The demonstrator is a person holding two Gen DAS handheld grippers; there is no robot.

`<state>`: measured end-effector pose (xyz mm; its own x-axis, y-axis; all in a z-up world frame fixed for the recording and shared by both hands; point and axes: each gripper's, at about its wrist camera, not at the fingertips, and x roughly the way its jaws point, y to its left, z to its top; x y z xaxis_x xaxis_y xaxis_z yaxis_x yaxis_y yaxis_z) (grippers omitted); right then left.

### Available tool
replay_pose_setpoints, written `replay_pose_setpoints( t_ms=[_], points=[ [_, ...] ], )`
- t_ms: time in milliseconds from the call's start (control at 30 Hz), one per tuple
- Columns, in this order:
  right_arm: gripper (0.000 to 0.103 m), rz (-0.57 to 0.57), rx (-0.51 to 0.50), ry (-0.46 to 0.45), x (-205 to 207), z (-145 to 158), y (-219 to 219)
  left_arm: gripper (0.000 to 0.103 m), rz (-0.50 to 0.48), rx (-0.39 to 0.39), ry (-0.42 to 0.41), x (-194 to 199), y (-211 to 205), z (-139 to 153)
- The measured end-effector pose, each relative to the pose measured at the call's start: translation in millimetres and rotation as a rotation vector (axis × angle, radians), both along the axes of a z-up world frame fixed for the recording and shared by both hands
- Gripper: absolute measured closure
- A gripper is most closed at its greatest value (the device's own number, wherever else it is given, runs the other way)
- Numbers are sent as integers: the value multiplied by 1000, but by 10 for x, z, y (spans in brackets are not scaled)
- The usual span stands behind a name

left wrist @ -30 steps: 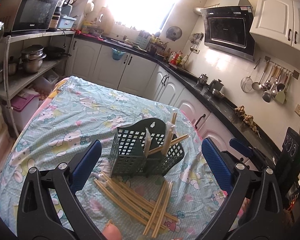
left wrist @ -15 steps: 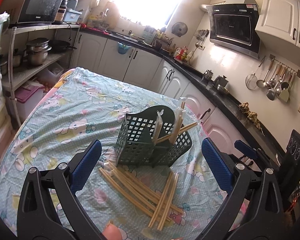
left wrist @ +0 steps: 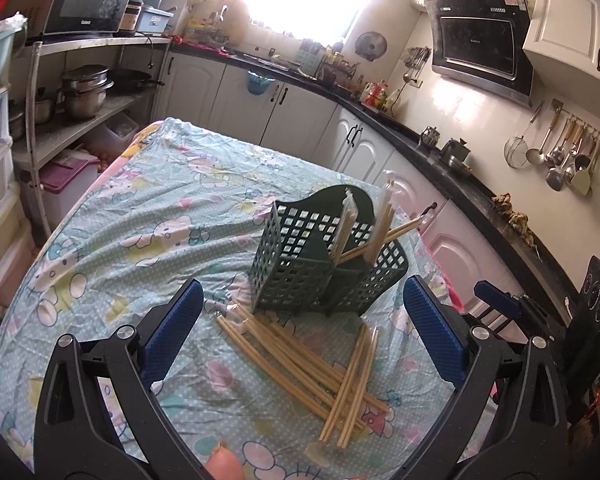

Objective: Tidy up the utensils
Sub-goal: 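Move both open tools back from the caddy toward the loose chopsticks, then lower the right tool onto the loose wooden chopsticks and close on one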

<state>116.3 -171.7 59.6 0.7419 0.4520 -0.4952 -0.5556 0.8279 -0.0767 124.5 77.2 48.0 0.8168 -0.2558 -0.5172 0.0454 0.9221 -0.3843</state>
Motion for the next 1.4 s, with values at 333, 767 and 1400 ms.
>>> replay_pose_setpoints(
  t_ms=[333,767,1400],
  points=[
    [34,34,-43,38,30,-224,155,11,11,16,57,37,59,-222],
    [41,67,-128,123,233,-614,381,13,65,-22,199,228,333,-686],
    [71,125,-242,234,604,-1085,776,74,15,-176,365,581,426,-1149]
  ],
)
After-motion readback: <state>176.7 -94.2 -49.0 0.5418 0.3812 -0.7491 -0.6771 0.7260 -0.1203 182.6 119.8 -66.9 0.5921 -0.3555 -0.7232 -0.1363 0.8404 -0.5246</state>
